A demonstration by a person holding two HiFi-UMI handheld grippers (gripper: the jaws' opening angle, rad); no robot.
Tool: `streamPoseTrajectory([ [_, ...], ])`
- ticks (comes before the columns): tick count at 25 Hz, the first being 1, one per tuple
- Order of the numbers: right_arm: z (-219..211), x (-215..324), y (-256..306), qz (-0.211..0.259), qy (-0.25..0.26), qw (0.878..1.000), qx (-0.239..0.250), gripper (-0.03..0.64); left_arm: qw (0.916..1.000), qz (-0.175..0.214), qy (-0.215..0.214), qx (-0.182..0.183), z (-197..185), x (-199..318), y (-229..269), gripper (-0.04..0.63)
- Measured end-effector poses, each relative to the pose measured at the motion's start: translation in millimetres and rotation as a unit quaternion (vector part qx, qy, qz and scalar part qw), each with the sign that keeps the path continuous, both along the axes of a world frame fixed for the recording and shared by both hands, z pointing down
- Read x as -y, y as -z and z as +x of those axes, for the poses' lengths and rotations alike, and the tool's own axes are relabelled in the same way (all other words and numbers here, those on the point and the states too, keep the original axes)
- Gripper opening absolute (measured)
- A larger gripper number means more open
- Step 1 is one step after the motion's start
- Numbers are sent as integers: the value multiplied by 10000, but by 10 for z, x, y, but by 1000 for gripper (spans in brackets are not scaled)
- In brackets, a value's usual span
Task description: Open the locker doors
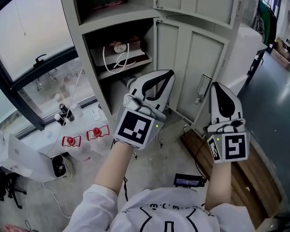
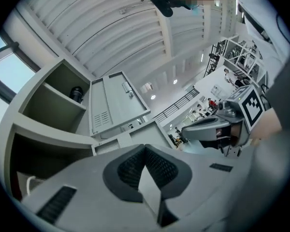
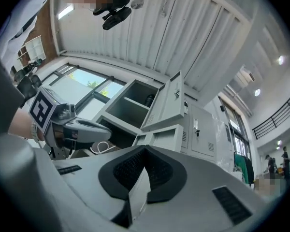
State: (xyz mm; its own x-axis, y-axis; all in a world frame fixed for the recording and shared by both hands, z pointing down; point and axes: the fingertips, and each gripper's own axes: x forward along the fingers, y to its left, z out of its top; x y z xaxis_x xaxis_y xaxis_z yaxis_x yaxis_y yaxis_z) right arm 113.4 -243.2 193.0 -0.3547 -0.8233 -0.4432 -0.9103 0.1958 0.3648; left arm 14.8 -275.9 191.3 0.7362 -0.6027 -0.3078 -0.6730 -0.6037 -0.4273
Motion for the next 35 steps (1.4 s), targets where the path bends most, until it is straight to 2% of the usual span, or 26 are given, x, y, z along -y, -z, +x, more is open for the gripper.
streamPoseTrajectory([
  [3,-89,-81,-167,-227,-63,9997,-52,12,9995,-270,-101,-100,-46,-35,-160,15],
  [8,-296,-229,-424,-501,-138,9985,-150,12,9982,-511,-258,-158,-79,-188,-425,15],
  [11,-444,-340,-582,-694,-36,9973,-222,12,9961,-784,-301,-271,-77,-281,-620,15],
  [17,-577,-641,-939,-1110,223,9932,-272,12,9896,-1276,-112,-649,-88,-564,-939,15],
  [22,-375,-862,-1219,-1539,282,9877,-78,12,9831,-1743,72,-559,9,-856,-1260,15],
  [28,-310,-1087,-1323,-1677,454,9847,93,12,9823,-1767,259,-561,89,-1075,-1316,15],
  [35,-239,-1306,-1430,-1742,506,9830,284,12,9797,-1926,236,-511,245,-1254,-1499,15],
])
